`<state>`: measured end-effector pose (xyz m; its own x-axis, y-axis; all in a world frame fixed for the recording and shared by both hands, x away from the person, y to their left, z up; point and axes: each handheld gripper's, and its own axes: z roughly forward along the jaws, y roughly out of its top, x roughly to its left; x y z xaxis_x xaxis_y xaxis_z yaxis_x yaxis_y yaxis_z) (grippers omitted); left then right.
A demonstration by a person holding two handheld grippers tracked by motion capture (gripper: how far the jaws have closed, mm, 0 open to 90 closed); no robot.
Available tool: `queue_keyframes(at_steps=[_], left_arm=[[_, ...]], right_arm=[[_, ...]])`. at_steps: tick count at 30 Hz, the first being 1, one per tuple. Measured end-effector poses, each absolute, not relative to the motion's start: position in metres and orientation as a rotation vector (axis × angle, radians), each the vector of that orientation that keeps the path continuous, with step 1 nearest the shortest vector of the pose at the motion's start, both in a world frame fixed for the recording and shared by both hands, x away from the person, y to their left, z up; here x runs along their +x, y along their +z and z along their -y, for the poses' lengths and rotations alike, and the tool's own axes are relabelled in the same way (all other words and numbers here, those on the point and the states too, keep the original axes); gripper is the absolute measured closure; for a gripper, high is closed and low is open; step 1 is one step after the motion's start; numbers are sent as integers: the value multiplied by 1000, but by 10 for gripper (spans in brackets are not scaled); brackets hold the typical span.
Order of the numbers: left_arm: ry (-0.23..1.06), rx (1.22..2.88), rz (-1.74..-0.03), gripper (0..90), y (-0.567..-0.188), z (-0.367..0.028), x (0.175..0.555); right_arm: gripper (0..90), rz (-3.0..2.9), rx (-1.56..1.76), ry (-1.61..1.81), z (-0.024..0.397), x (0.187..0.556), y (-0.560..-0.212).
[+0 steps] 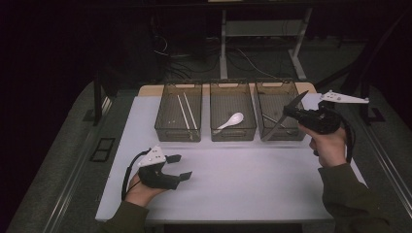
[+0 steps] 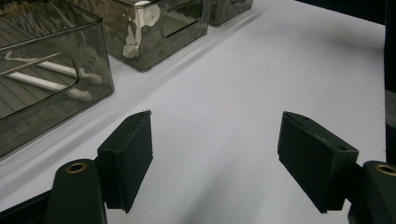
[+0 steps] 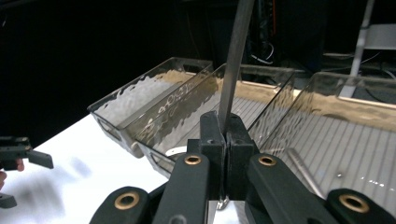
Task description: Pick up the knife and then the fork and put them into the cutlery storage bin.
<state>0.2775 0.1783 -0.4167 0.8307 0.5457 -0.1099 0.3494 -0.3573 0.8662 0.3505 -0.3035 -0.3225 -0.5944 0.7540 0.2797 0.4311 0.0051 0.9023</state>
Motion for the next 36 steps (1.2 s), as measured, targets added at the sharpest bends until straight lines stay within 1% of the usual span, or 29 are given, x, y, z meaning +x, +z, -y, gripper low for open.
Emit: queue_keyframes(at_steps=[7,16,22,27,36], left_arm=[[235,1982,-660,223,-417,-179,277],[235,1982,-665,143,-419,-178,277],[236,1986,-666,117,-420,-177,278],[234,1991,-660,116,-421,-176,279],[228,2003,-652,116,-421,-174,279]], right_arm=[[884,-1963,1238,1616,312,360,-309],[884,-1913,1291,1597,326,382,-296],[883,-1938,1355,1573,328,402,-309],[883,-1981,1405,1545,325,415,-322],[883,-2043,1436,1533,322,425,-335]])
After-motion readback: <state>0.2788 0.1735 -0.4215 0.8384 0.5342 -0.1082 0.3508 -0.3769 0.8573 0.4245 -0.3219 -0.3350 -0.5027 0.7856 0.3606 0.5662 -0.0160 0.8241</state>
